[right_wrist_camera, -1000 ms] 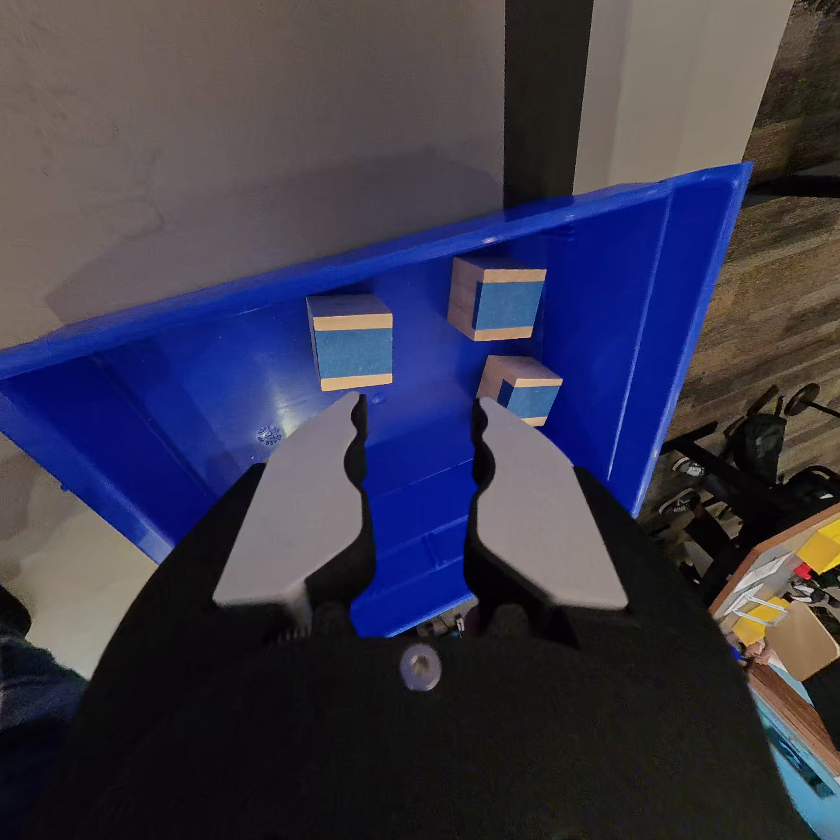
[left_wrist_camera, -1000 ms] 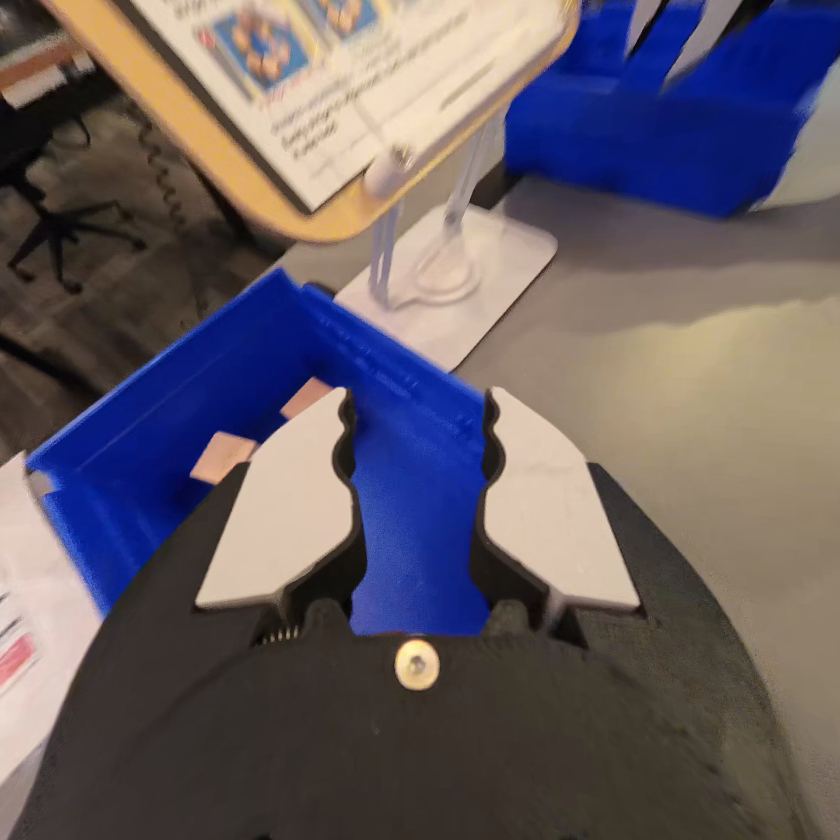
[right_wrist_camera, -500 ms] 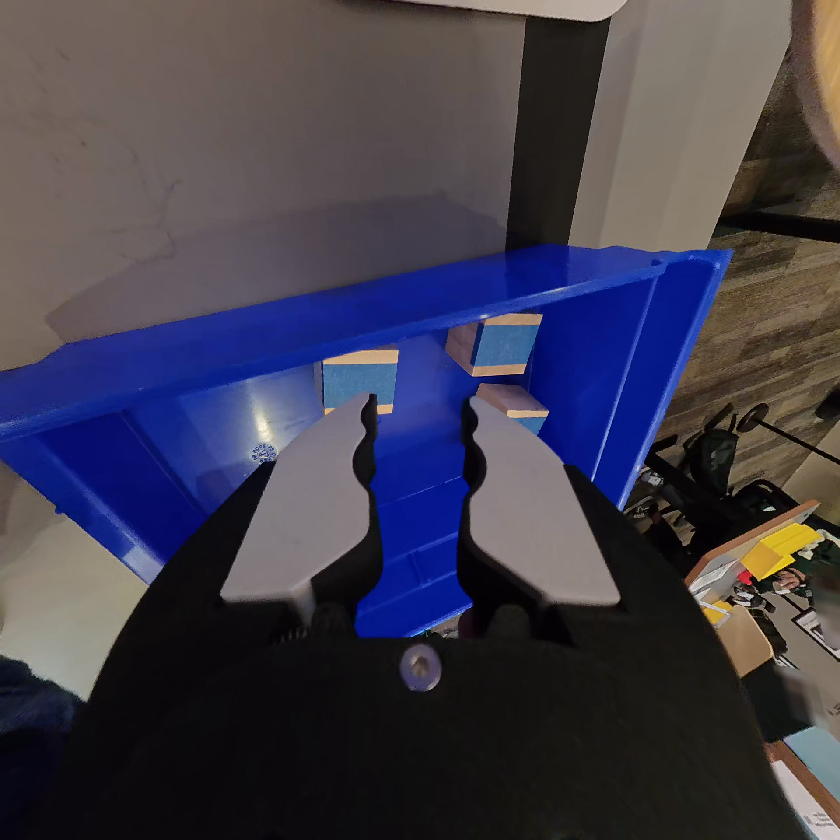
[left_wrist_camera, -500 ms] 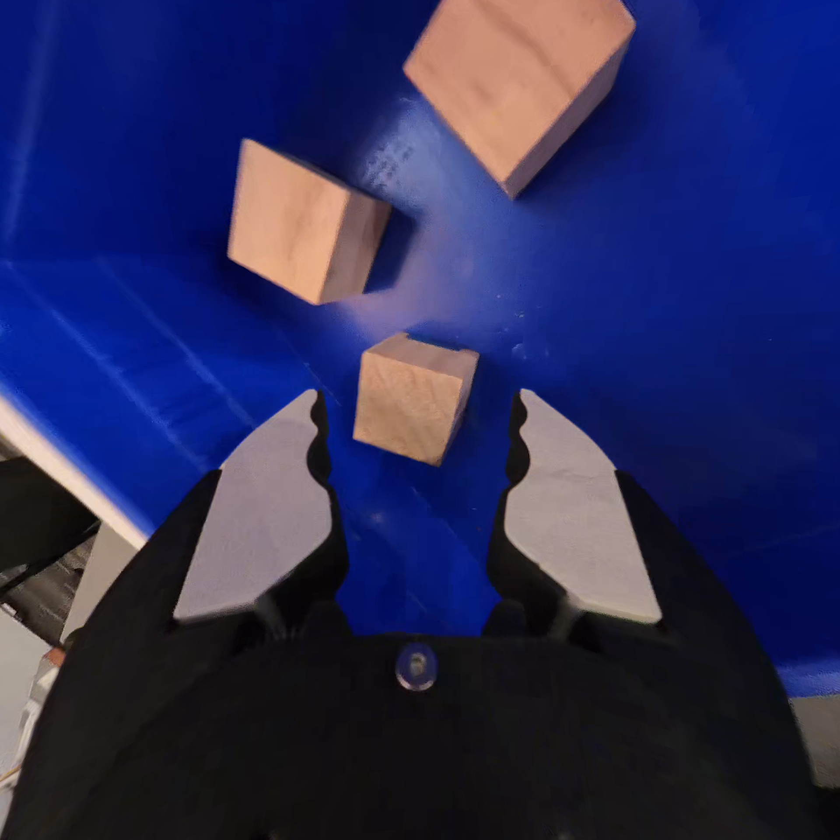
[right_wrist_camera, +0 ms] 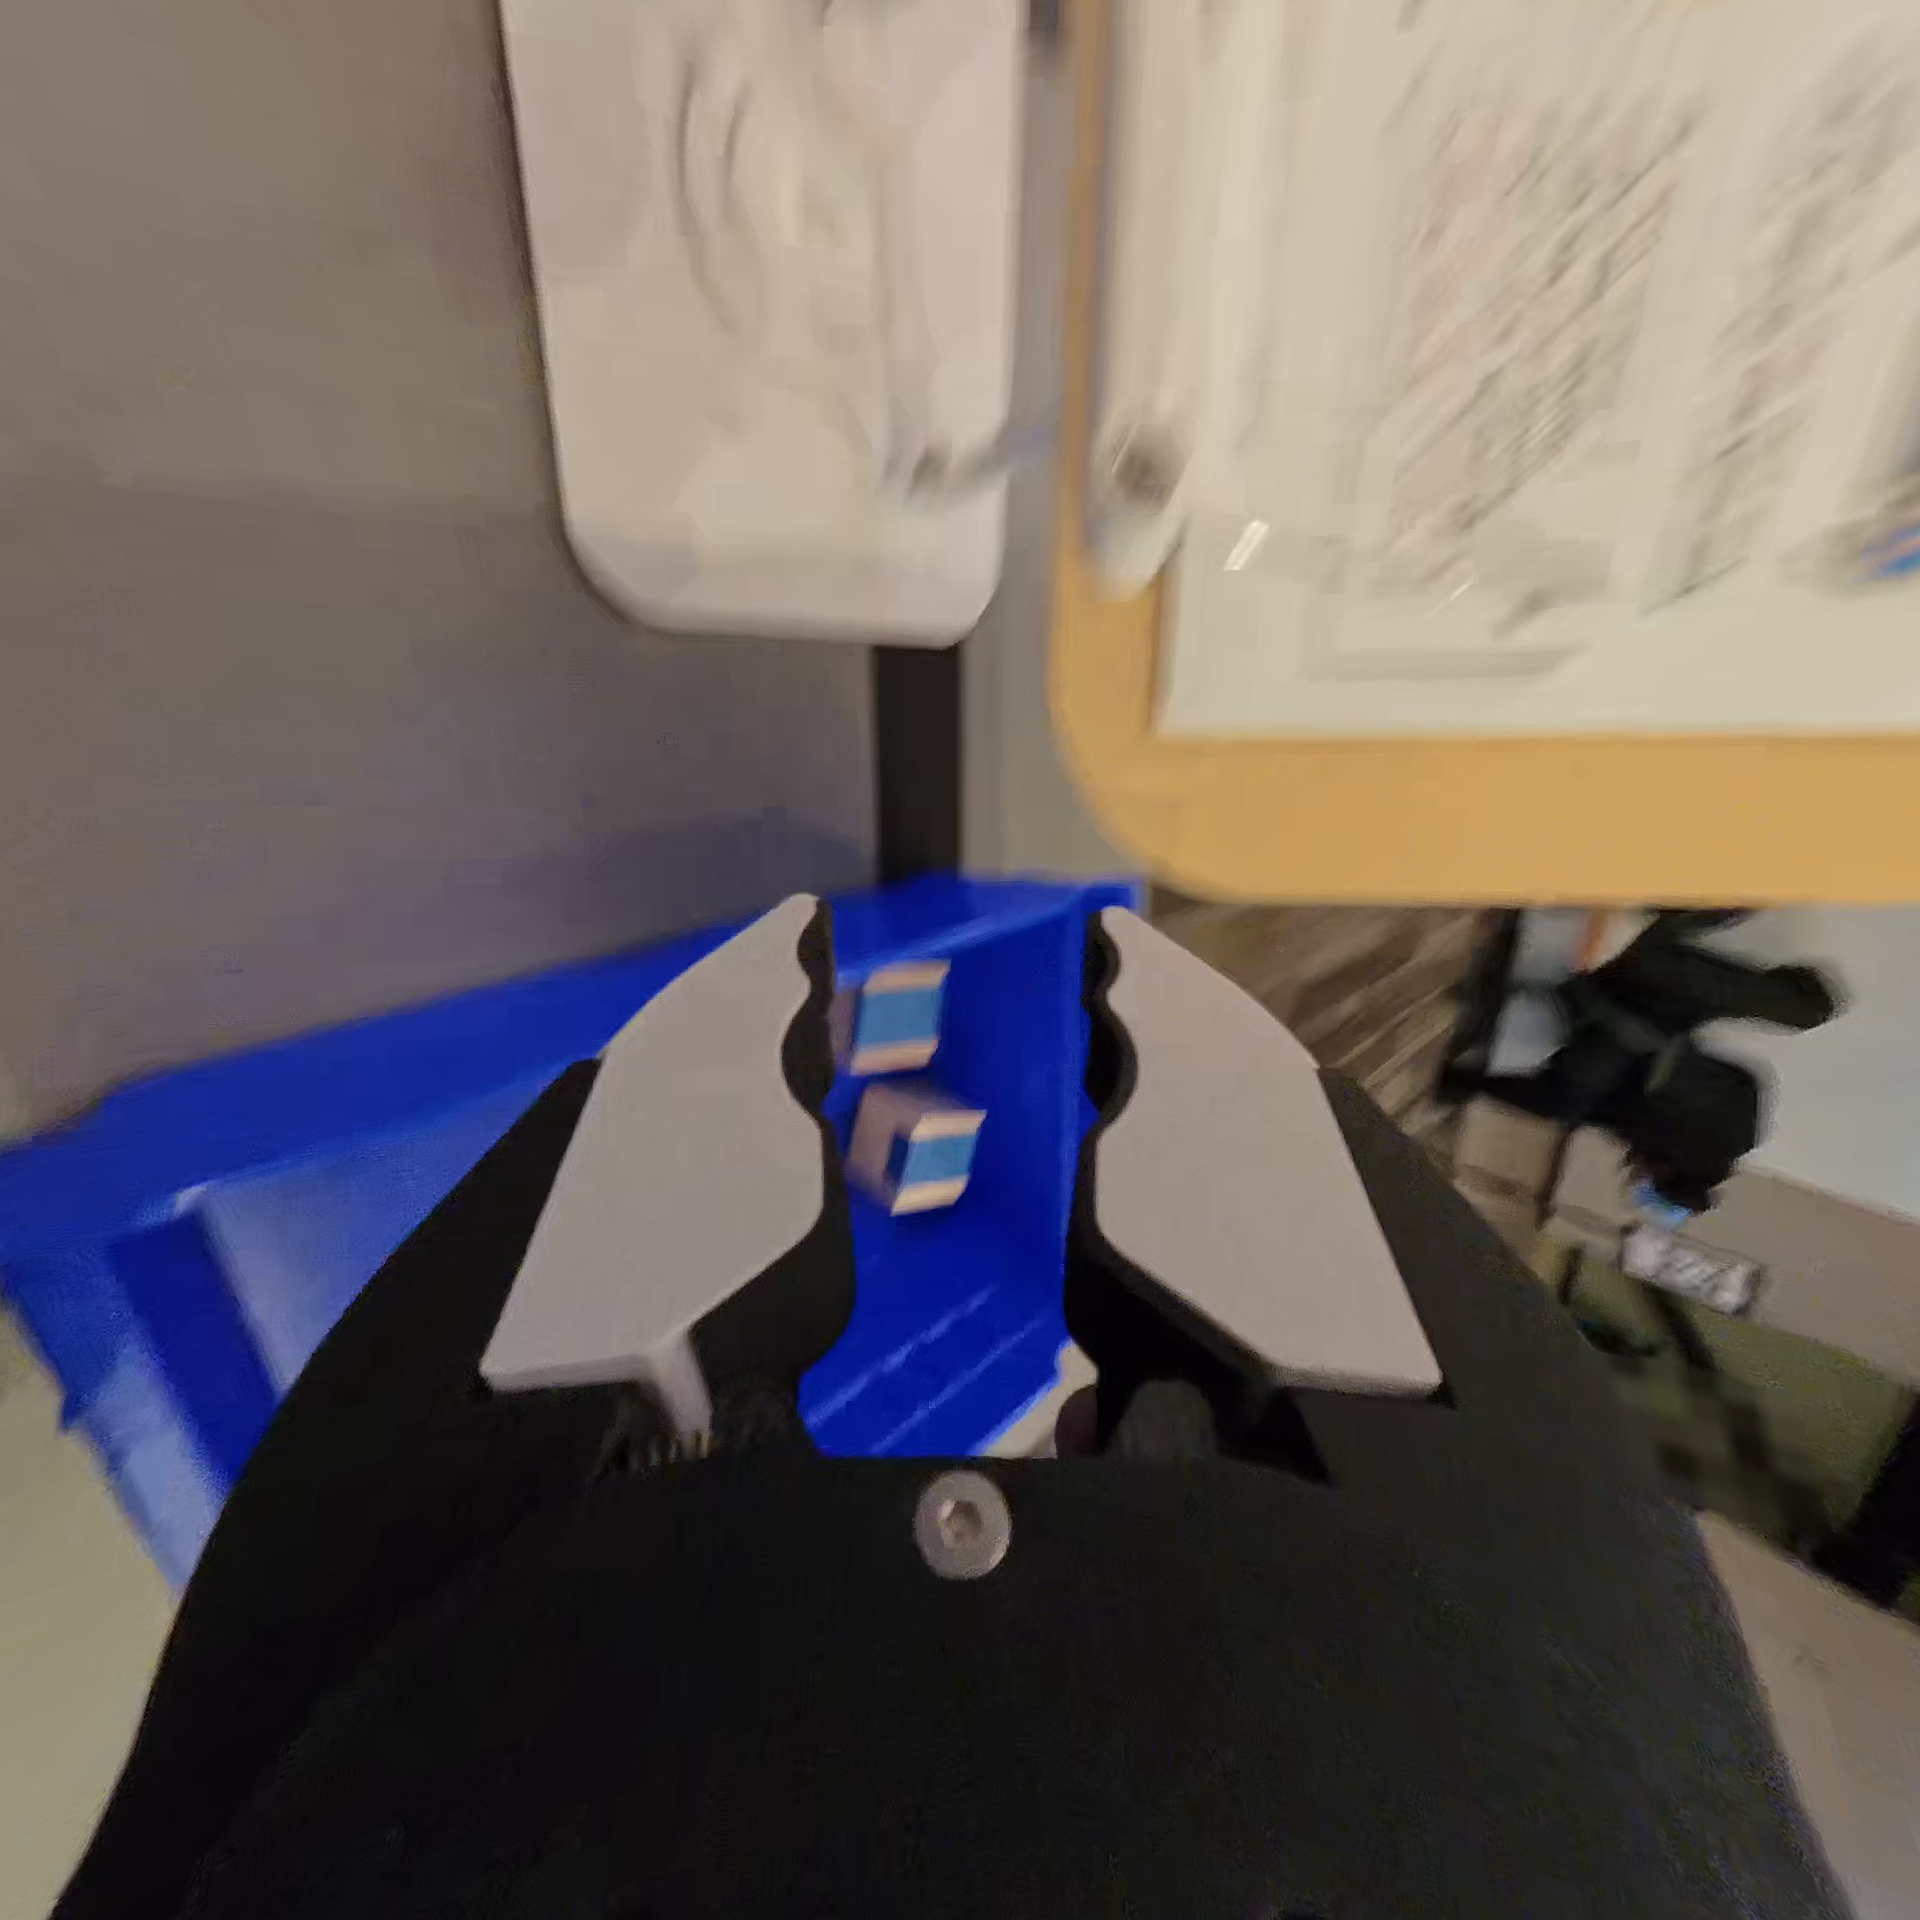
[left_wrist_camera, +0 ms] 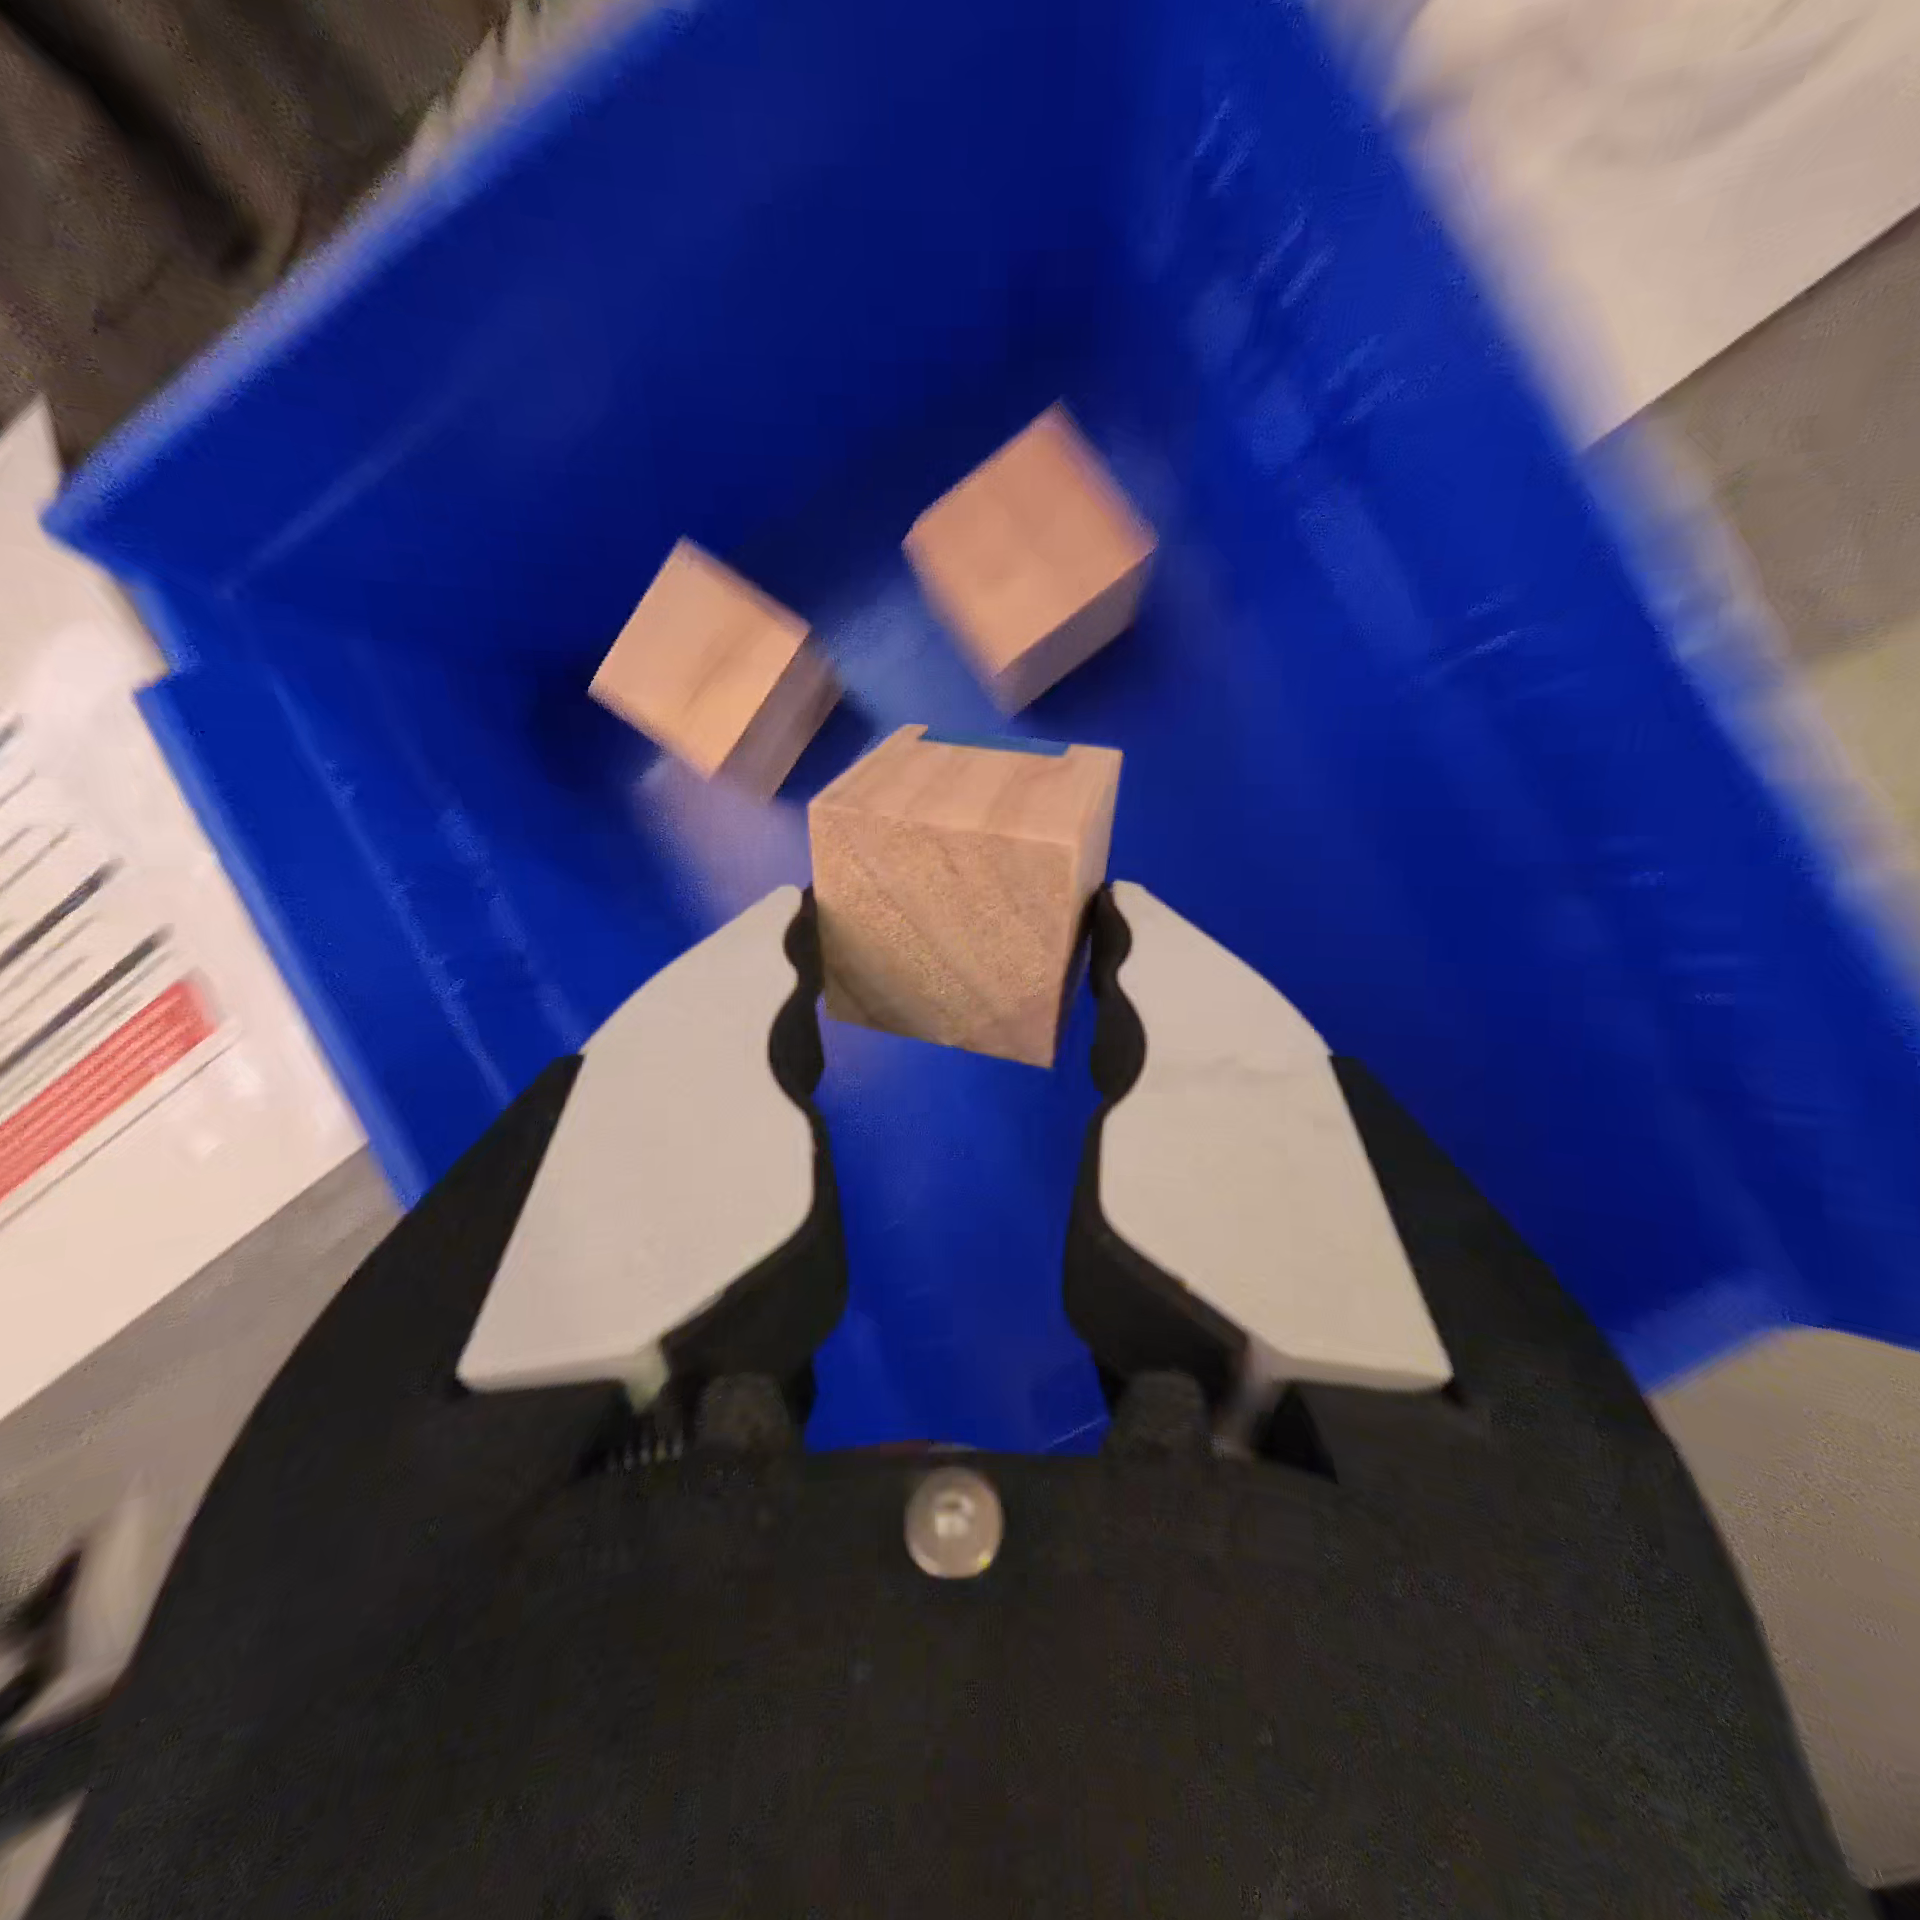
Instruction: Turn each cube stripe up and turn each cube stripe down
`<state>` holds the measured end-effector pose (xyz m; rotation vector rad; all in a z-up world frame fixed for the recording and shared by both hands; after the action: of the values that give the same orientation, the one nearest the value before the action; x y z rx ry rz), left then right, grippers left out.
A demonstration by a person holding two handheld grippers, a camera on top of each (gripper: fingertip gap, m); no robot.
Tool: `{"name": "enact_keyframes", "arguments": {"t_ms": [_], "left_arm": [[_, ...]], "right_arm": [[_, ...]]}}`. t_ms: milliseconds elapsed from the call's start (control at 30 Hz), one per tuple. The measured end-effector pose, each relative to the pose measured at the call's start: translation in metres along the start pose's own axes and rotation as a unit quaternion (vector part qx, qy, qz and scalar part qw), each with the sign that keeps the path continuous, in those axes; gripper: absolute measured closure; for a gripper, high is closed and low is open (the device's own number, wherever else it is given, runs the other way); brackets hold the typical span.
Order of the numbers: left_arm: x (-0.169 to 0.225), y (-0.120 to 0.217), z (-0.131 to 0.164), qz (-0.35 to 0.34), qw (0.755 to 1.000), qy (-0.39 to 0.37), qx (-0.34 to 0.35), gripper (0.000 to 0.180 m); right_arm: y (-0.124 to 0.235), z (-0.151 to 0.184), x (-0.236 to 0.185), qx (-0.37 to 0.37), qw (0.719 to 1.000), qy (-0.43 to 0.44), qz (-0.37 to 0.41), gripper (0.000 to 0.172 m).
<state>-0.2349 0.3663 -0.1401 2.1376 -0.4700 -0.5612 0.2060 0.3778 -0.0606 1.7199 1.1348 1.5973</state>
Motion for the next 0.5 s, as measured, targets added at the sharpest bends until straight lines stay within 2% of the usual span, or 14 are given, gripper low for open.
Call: {"name": "enact_keyframes", "arguments": {"t_ms": [33, 100, 233, 333, 400, 500], "left_arm": [[0.013, 0.018, -0.013, 0.049, 0.996, 0.029, 0.07, 0.131], [0.044, 0.06, -0.036, 0.151, 0.966, 0.074, 0.196, 0.131], [0.102, 0.128, -0.062, 0.298, 0.878, 0.11, 0.358, 0.132], [0.148, 0.146, -0.071, 0.366, 0.836, 0.106, 0.394, 0.132], [0.175, 0.148, -0.075, 0.41, 0.818, 0.1, 0.392, 0.132], [0.206, 0.146, -0.08, 0.451, 0.803, 0.09, 0.378, 0.132]], "right_arm": [[0.012, -0.02, 0.004, 0.046, 0.998, 0.013, 0.037, 0.12], [0.037, -0.064, 0.004, 0.154, 0.983, 0.036, 0.094, 0.116], [0.066, -0.147, -0.032, 0.336, 0.931, 0.08, 0.114, 0.113], [0.07, -0.186, -0.062, 0.413, 0.9, 0.097, 0.099, 0.113], [0.069, -0.2, -0.075, 0.431, 0.888, 0.115, 0.114, 0.112], [0.071, -0.209, -0.086, 0.436, 0.874, 0.15, 0.153, 0.112]]}}
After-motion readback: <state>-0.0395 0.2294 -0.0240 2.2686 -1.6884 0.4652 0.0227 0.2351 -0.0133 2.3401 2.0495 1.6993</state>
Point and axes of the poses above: each gripper's, where its closed fingertips meet, y back along the fingers, z out of its underside, x = y × z across the jaws, the point moved 3 cm from there along y, back along the fingers, and after that the axes turned 8 degrees about -z, right-handed, at the moved point
